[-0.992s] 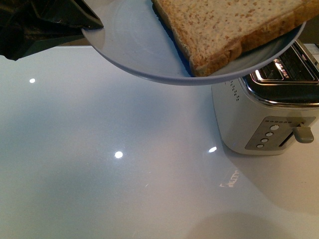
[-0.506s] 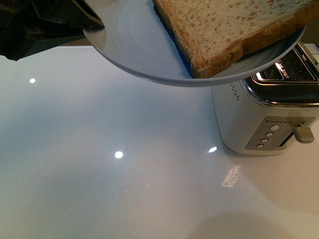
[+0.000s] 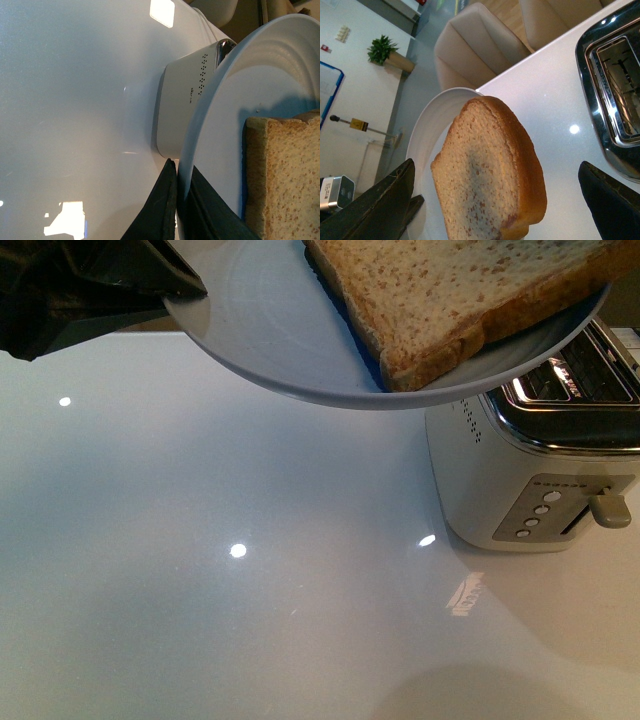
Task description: Left arm holds plate, right arm toasts bread
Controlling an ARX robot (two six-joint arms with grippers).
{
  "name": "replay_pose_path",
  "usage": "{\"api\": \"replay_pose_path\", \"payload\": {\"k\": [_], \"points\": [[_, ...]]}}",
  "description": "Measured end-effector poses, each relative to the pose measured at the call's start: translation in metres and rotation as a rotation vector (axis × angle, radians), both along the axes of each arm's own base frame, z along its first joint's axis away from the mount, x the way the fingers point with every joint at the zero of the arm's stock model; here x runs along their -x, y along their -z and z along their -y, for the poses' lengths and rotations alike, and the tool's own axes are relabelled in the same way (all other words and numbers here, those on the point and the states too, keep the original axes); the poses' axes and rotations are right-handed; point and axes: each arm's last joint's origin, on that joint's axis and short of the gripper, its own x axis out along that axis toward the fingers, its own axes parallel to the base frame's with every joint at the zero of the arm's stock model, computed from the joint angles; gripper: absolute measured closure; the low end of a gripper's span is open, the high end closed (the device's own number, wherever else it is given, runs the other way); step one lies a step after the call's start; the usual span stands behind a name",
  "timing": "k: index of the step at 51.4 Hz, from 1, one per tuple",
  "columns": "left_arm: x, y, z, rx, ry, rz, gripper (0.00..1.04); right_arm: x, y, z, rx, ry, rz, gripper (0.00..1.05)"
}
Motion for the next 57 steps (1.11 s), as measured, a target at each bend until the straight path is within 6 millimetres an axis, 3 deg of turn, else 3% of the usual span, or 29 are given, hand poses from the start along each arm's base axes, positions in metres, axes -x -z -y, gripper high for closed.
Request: {"api": "replay_pose_path", "payload": {"k": [41,57], "points": [[0.0,0.0,0.0,0.0,0.0,0.0,1.02,-0.017,0.021,-0.011,-0.105,-0.047,-0.062,0.09],[0.0,0.0,0.0,0.0,-0.001,0.0,1.02,-0.017,0.022,-0.013,-0.106,-0.049,-0.065,0.61]]}}
